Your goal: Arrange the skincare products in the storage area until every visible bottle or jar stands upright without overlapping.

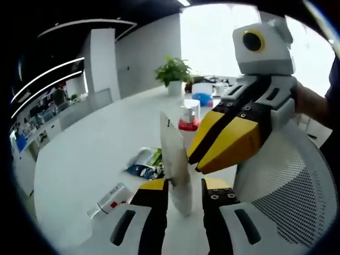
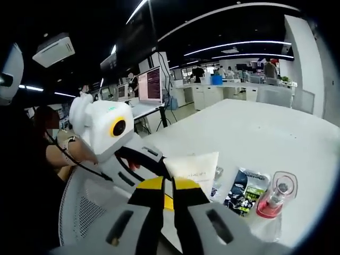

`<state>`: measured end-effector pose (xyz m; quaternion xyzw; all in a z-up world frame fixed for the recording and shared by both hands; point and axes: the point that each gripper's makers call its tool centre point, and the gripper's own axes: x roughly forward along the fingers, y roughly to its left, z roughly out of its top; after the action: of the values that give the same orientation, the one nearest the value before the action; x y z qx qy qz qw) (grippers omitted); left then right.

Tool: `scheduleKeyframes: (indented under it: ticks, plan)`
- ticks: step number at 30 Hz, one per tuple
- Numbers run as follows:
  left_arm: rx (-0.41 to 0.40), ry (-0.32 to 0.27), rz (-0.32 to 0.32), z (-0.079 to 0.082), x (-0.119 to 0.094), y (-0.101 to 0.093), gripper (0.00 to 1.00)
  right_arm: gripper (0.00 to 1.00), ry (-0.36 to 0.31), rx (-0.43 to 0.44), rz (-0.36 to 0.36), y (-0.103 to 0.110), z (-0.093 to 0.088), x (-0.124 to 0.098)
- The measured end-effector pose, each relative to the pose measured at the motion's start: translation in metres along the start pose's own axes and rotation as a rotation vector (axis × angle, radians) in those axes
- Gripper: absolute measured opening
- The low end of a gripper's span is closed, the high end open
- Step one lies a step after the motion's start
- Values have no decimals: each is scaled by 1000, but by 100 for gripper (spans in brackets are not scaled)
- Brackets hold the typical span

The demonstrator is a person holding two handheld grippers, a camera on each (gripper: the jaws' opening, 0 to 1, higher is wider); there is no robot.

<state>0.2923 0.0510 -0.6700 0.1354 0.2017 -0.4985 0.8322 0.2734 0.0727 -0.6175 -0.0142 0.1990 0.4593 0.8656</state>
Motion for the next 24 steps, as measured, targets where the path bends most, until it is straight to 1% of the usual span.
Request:
scheduleKeyframes:
  ticks: [5,8,11,14,17,24]
  plan:
    - [-12,11,-6,-4,4,4,17,5,-8,-1,-3,-3,4,-1]
    - [-16,19,-13,-6,5,6,15,5,-10,-1,-14,-8,4,-5]
    - [-14,23,-22,-8,5,5,16,5,3,-2,-33,-14,-1,-10]
    - [11,45,-32,-14,5,5,17,5,10,3,-49,-20,-4,-15]
    - [6,55,-24,-17,5,8,20,5,13,14,-64,-24,-8,-19]
    - [6,66,-25,-21,4,14,18,5,22,35,-98,-33,-17,-30]
